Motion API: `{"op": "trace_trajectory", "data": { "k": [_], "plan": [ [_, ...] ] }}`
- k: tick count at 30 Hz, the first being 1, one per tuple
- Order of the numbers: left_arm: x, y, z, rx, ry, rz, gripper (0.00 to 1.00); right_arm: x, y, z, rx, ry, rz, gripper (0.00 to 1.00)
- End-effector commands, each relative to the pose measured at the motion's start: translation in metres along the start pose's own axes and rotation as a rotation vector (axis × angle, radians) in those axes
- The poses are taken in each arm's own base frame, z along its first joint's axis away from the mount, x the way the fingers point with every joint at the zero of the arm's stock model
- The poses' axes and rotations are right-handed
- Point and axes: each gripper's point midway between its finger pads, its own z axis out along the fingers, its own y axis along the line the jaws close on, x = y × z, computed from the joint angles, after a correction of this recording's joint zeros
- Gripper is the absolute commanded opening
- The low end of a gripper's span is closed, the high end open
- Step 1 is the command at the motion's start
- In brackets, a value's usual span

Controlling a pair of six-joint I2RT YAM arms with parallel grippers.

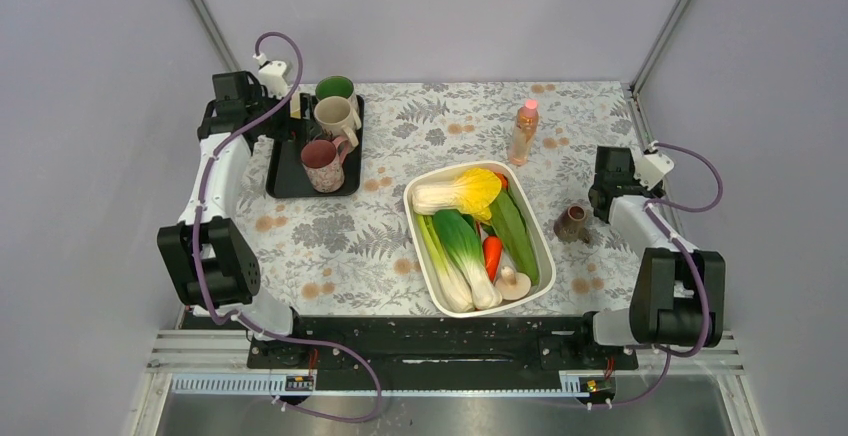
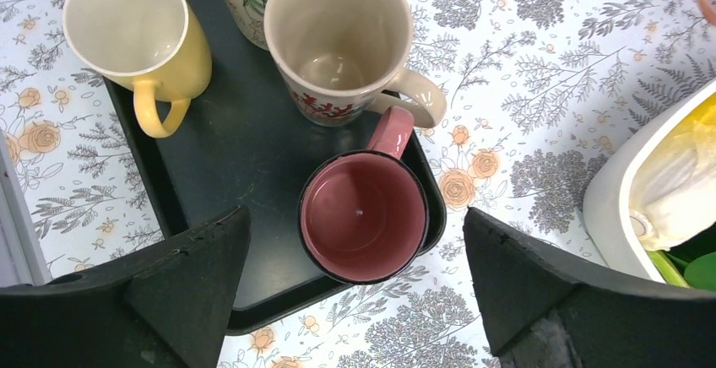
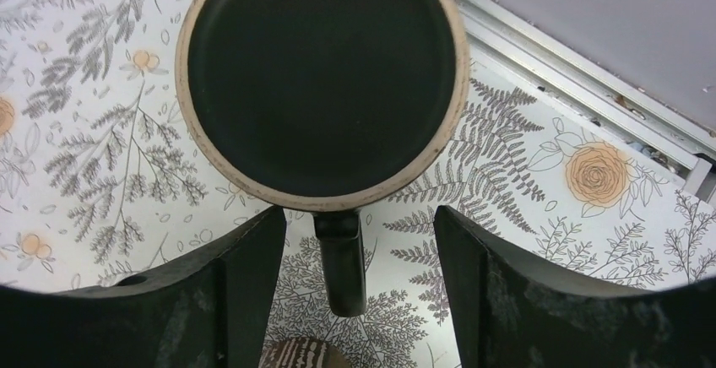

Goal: Turn the mug right side up

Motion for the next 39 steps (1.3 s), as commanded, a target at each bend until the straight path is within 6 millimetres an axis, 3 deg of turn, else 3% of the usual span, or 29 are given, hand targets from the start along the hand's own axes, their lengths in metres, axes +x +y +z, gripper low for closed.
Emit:
{"op": "trace_trajectory", "data": {
  "k": [1,4,8,10,15,20,22,27,30,33,39],
  "plan": [
    [-0.042,-0.014,-0.020,0.035,-0.139,0.052,0.99,0.005,0.011,0.007,-0.037,0.038,-0.057,0.73],
    [-0.047,-0.016,-0.021,0.050,-0.150,0.049,0.99,0.025,0.025,0.018,-0.074,0.122,-0.161,0.71],
    [-0.051,-0.016,-0.021,0.051,-0.151,0.053,0.99,0.036,0.023,0.026,-0.039,0.168,-0.220,0.61],
    [-0.052,-0.016,-0.022,0.052,-0.151,0.054,0.99,0.031,0.019,0.026,-0.021,0.149,-0.227,0.48],
    [-0.050,-0.017,-0.022,0.057,-0.145,0.055,0.99,0.010,0.015,0.016,-0.042,0.068,-0.216,0.03],
    [-0.047,-0.022,-0.027,0.073,-0.135,0.048,0.99,-0.028,0.030,-0.017,-0.199,-0.007,-0.200,0.00],
    [-0.046,-0.028,-0.031,0.091,-0.134,0.045,0.99,-0.054,0.043,-0.043,-0.323,-0.064,-0.150,0.00],
    [-0.059,-0.049,-0.055,0.151,-0.162,0.074,0.99,-0.133,0.072,-0.139,-0.694,-0.241,0.006,0.00],
    [-0.070,-0.071,-0.078,0.218,-0.166,0.076,0.99,-0.168,0.082,-0.200,-0.894,-0.302,0.057,0.00],
    [-0.086,-0.112,-0.109,0.320,-0.203,0.115,0.99,-0.193,0.094,-0.275,-1.146,-0.344,0.093,0.00],
    [-0.109,-0.226,-0.180,0.592,-0.324,0.282,0.99,-0.204,0.122,-0.426,-1.654,-0.345,0.206,0.00]
  ]
}}
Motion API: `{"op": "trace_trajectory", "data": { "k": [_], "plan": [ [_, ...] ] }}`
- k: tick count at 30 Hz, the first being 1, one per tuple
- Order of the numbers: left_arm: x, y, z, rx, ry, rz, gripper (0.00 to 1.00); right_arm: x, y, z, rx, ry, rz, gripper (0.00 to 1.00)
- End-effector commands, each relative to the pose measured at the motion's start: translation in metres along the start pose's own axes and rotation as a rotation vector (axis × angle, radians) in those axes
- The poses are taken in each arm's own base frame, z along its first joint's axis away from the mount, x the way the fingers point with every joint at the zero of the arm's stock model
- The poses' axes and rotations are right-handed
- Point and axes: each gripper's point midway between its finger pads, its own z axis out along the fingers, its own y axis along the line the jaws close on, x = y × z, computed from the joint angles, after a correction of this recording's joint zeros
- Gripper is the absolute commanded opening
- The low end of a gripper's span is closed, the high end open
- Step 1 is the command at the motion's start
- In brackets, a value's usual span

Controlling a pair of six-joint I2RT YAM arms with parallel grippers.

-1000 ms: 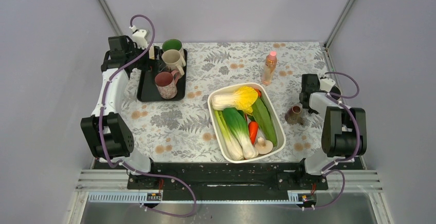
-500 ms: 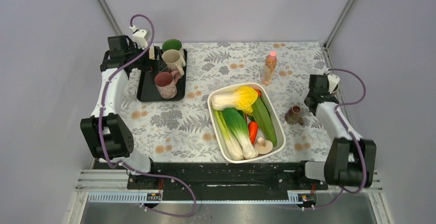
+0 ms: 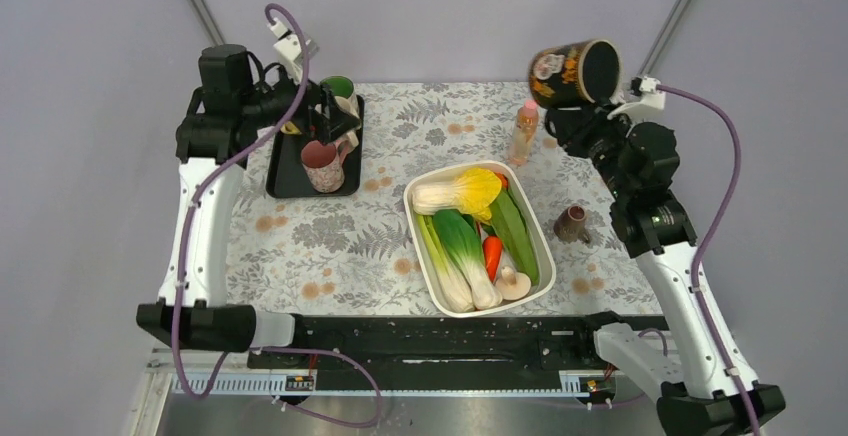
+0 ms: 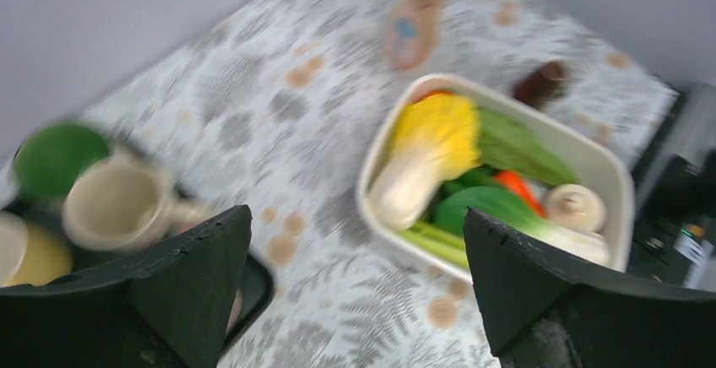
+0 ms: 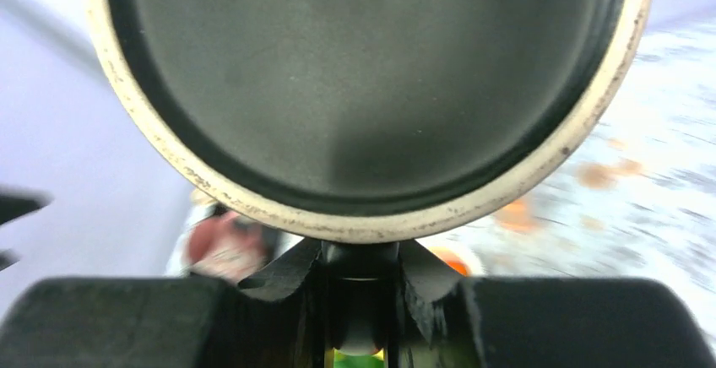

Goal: Turn the mug right side up

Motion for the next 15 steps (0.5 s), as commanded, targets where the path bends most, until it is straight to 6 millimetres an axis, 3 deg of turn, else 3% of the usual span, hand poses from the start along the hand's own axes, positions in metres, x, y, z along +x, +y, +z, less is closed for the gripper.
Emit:
{"op": "trace_trajectory", "data": {
  "k": [1,3,6,10,13,15],
  "plan": [
    [-0.059,-0.118,-0.039,0.306,-0.150,0.125,0.99,-0.081,0.157,-0.047,-0.574,-0.227,0.105,0.00],
    [-0.073,-0.152,-0.050,0.450,-0.169,0.071,0.99,-0.086,0.191,-0.059,-0.708,-0.231,0.167,0.00],
    [-0.095,-0.181,-0.062,0.605,-0.207,0.005,0.99,-0.092,0.228,-0.076,-0.851,-0.236,0.244,0.00],
    [-0.117,-0.191,-0.061,0.664,-0.242,-0.059,0.99,-0.095,0.261,-0.093,-0.969,-0.241,0.297,0.00],
    [-0.123,-0.196,-0.054,0.686,-0.246,-0.091,0.99,-0.092,0.278,-0.099,-1.021,-0.227,0.321,0.00],
    [-0.128,-0.202,-0.053,0.720,-0.251,-0.099,0.92,-0.089,0.288,-0.100,-1.043,-0.214,0.330,0.00]
  ]
}}
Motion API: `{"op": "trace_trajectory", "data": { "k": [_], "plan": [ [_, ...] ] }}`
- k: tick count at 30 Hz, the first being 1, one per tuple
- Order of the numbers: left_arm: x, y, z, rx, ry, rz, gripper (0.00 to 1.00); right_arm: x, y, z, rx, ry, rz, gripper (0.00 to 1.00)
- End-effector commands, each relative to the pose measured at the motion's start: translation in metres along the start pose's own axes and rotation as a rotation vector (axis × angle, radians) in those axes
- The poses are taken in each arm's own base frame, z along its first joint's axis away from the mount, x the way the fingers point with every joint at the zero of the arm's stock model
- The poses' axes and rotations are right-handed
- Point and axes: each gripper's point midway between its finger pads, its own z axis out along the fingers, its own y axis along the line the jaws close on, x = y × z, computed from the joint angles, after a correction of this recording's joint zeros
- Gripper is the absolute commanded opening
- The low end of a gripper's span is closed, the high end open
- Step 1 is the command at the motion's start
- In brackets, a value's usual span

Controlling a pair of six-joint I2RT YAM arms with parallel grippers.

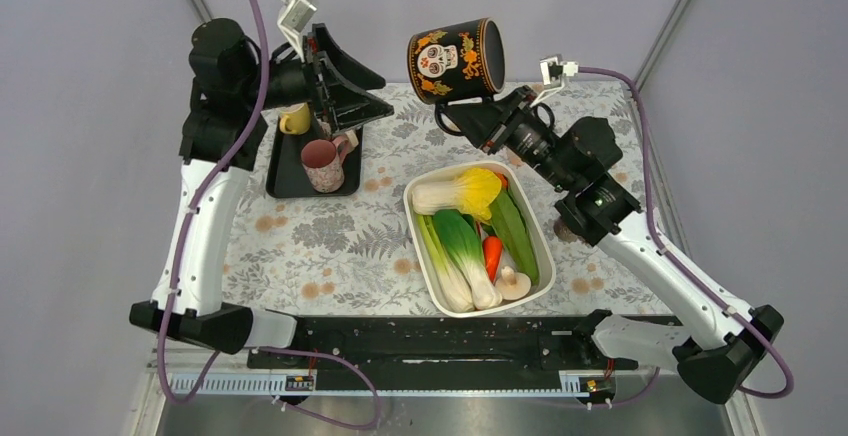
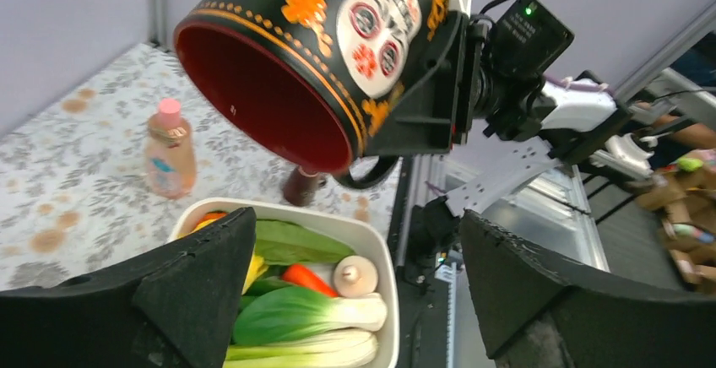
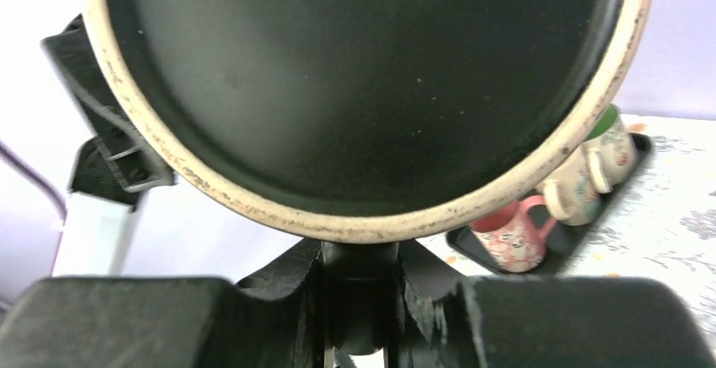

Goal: Turn the mug right side up

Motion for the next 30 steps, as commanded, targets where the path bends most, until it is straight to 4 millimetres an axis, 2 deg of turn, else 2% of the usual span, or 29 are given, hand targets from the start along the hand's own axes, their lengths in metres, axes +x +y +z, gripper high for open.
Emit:
{"op": "trace_trajectory", "data": {
  "k": [1,5,7,9,12,16,17,18,19,20,22,23,24,25,27,28,30],
  "plan": [
    [-0.020,-0.020,0.012,0.113,-0.037,-0.040,0.89,-0.084,0.107,-0.009,-0.325,-0.273,-0.030,0.00],
    [-0.025,-0.022,0.022,0.151,-0.031,-0.080,0.82,-0.069,0.117,0.005,-0.363,-0.220,-0.009,0.00],
    [-0.029,-0.025,0.022,0.174,-0.036,-0.081,0.72,-0.063,0.120,0.011,-0.366,-0.197,-0.002,0.00],
    [-0.031,-0.030,0.021,0.195,-0.036,-0.076,0.64,-0.059,0.119,0.014,-0.363,-0.189,0.001,0.00],
    [-0.036,-0.038,0.018,0.208,-0.041,-0.062,0.59,-0.054,0.115,0.018,-0.352,-0.179,-0.001,0.00],
    [-0.043,-0.043,0.017,0.211,-0.056,-0.039,0.44,-0.044,0.109,0.028,-0.347,-0.153,0.013,0.00],
    [-0.045,-0.044,0.017,0.210,-0.061,-0.036,0.39,-0.040,0.108,0.031,-0.346,-0.144,0.022,0.00],
    [-0.047,-0.043,0.017,0.208,-0.065,-0.042,0.27,-0.036,0.107,0.034,-0.349,-0.131,0.032,0.00],
    [-0.048,-0.043,0.018,0.208,-0.067,-0.048,0.04,-0.032,0.107,0.037,-0.354,-0.120,0.039,0.00],
    [-0.048,-0.041,0.018,0.206,-0.067,-0.061,0.00,-0.028,0.106,0.040,-0.355,-0.106,0.046,0.00],
    [-0.046,-0.033,0.019,0.181,-0.073,-0.082,0.00,-0.020,0.100,0.045,-0.339,-0.083,0.050,0.00],
    [-0.046,-0.024,0.018,0.143,-0.084,-0.092,0.00,-0.014,0.091,0.047,-0.300,-0.069,0.047,0.02],
    [-0.045,-0.013,0.015,0.090,-0.095,-0.104,0.00,-0.007,0.078,0.047,-0.248,-0.056,0.026,0.18],
    [-0.045,0.002,0.010,0.019,-0.107,-0.106,0.00,0.000,0.065,0.045,-0.196,-0.044,-0.011,0.53],
    [-0.042,0.029,-0.004,-0.132,-0.116,-0.058,0.00,0.016,0.028,0.041,-0.054,-0.023,-0.059,0.93],
    [-0.039,0.044,-0.011,-0.221,-0.108,-0.012,0.00,0.026,0.014,0.038,-0.006,-0.001,-0.086,0.99],
    [-0.031,0.067,-0.025,-0.374,-0.073,0.097,0.00,0.050,-0.012,0.033,0.073,0.081,-0.143,1.00]
  ]
}}
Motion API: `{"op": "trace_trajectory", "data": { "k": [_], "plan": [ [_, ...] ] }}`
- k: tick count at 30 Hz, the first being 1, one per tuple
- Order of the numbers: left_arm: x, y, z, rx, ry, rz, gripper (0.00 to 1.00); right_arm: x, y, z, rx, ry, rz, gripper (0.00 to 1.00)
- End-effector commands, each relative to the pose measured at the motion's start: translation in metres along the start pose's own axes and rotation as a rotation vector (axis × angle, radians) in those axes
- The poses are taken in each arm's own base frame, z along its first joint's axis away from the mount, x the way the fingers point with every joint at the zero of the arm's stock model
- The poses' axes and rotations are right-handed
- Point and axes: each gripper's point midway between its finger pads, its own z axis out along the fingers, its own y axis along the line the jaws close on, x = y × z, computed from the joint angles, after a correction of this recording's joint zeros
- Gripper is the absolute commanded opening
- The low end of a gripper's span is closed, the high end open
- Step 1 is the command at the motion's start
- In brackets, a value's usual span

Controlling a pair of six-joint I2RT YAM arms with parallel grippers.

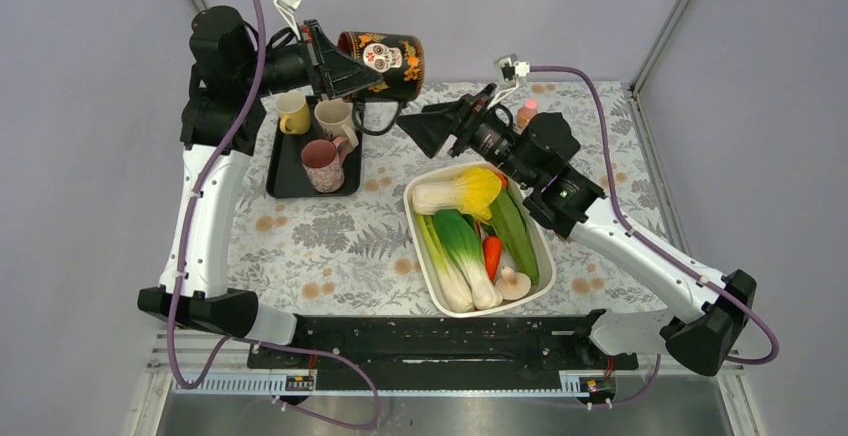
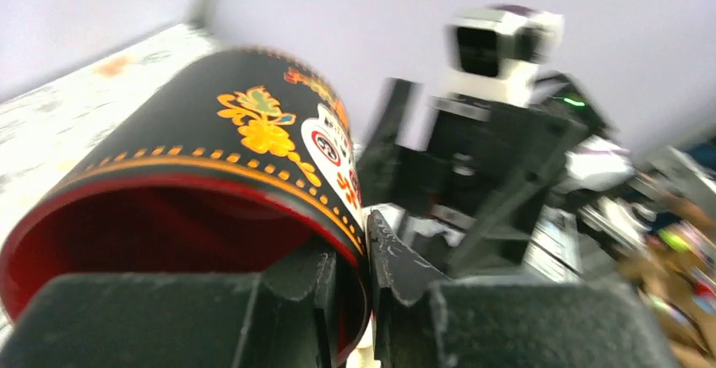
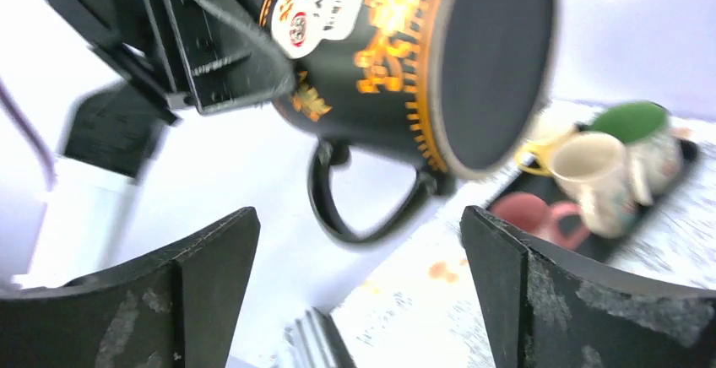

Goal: Turn the mug right side up

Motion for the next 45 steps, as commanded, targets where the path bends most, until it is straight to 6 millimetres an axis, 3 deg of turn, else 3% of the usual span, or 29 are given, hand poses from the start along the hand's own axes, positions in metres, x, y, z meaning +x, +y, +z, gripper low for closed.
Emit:
{"op": "trace_trajectory", "data": {
  "k": [1,4,7,10,13,16,18,21,26,29,34,40,45],
  "plan": [
    [-0.016,0.060,-0.039,-0.424,-0.048,0.335,0.00,0.028,-0.054,-0.021,0.213,0.092,-0.162,1.00],
    [-0.001,0.096,-0.073,-0.656,0.076,0.503,0.00,0.056,-0.078,-0.038,0.283,0.209,-0.221,0.99],
    [0.028,0.144,-0.118,-0.875,0.343,0.620,0.00,0.070,-0.092,-0.058,0.329,0.272,-0.264,0.99],
    [0.058,0.196,-0.166,-1.032,0.613,0.633,0.00,0.069,-0.102,-0.072,0.378,0.279,-0.316,0.99],
    [0.078,0.241,-0.199,-1.106,0.765,0.570,0.00,0.070,-0.106,-0.080,0.393,0.294,-0.358,0.99],
    [0.087,0.295,-0.222,-1.176,0.851,0.485,0.00,0.071,-0.112,-0.085,0.409,0.310,-0.392,0.99],
    [0.095,0.324,-0.225,-1.174,0.894,0.461,0.00,0.073,-0.115,-0.089,0.418,0.318,-0.405,0.99],
    [0.112,0.361,-0.223,-1.157,0.937,0.423,0.00,0.077,-0.122,-0.095,0.440,0.331,-0.422,0.99],
    [0.115,0.416,-0.239,-1.247,0.977,0.410,0.00,0.064,-0.137,-0.114,0.587,0.322,-0.438,1.00],
    [0.133,0.431,-0.231,-1.187,0.993,0.380,0.00,0.050,-0.152,-0.130,0.721,0.318,-0.469,0.99],
    [0.157,0.447,-0.217,-1.095,0.990,0.352,0.00,0.017,-0.186,-0.178,1.008,0.241,-0.475,0.99],
    [0.169,0.448,-0.188,-0.960,0.893,0.295,0.00,0.013,-0.207,-0.211,1.063,0.210,-0.384,0.99],
    [0.176,0.447,-0.180,-0.920,0.870,0.256,0.00,0.008,-0.228,-0.239,1.171,0.225,-0.385,0.99]
  ]
}}
